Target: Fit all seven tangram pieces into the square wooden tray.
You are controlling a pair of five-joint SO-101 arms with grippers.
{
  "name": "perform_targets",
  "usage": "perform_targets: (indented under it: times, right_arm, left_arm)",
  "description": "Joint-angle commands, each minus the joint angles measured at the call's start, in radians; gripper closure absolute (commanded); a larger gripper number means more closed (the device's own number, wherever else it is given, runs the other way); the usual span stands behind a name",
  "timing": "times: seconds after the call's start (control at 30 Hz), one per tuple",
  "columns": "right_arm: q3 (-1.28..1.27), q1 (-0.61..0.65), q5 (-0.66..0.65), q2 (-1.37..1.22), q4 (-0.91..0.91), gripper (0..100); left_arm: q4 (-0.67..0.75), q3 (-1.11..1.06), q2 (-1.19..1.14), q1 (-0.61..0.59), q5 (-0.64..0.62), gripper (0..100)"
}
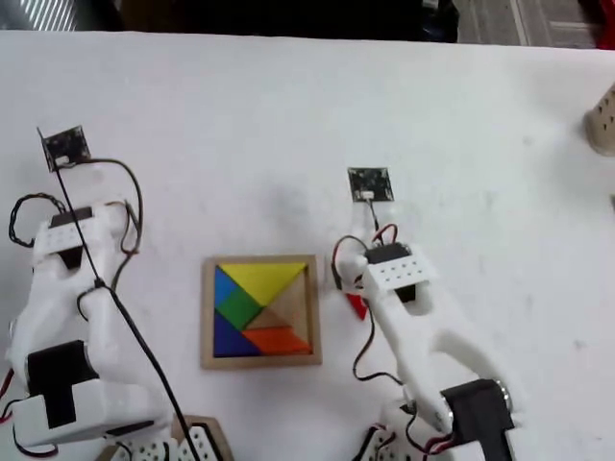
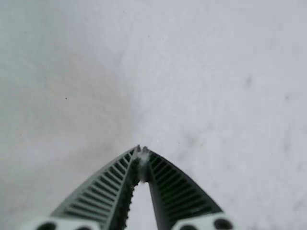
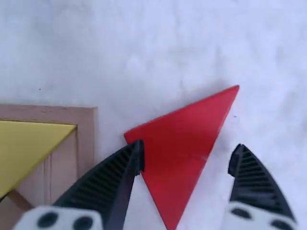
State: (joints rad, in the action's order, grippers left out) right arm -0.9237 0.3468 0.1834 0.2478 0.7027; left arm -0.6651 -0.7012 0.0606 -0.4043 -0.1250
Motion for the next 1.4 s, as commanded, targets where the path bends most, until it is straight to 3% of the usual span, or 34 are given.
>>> perform_targets:
  times: [0.0,0.33,0.53,0.63,0.83,0.97,1.07,1.27,1.37]
  right_arm:
    - [0.055,-0.013,0.009,-0.018,-0.019,71.5]
    - [0.144,0.044,0.006,-0.105,-0.005,71.5]
    - [0.356,0.044,0.000,-0.285,0.183,71.5]
    - [0.463,0.047,-0.080,-0.369,0.289,72.0]
    - [0.603,0.051,-0.157,-0.489,0.400,91.7]
    - [0.637,0.071,-0.203,-0.519,0.446,94.0]
    - [0.635,0.044,-0.210,-0.521,0.446,98.1]
    - [0.678,-0.110,-0.213,-0.470,0.513,98.1]
    - [0.647,-0.125,-0.262,-0.369,0.558,98.1]
  left_arm:
    - [0.015,0.031,0.008,-0.005,0.006,98]
    - [0.015,0.029,0.008,-0.004,0.006,98]
    - [0.015,0.028,0.008,-0.007,0.006,98]
    - [0.015,0.026,0.008,-0.007,0.006,98]
    - [0.015,0.026,0.008,-0.007,0.006,98]
    - [0.015,0.026,0.008,-0.007,0.006,98]
    - [0.015,0.026,0.008,-0.008,0.006,98]
    - [0.015,0.026,0.008,-0.008,0.006,98]
    - [0.015,0.026,0.008,-0.007,0.006,98]
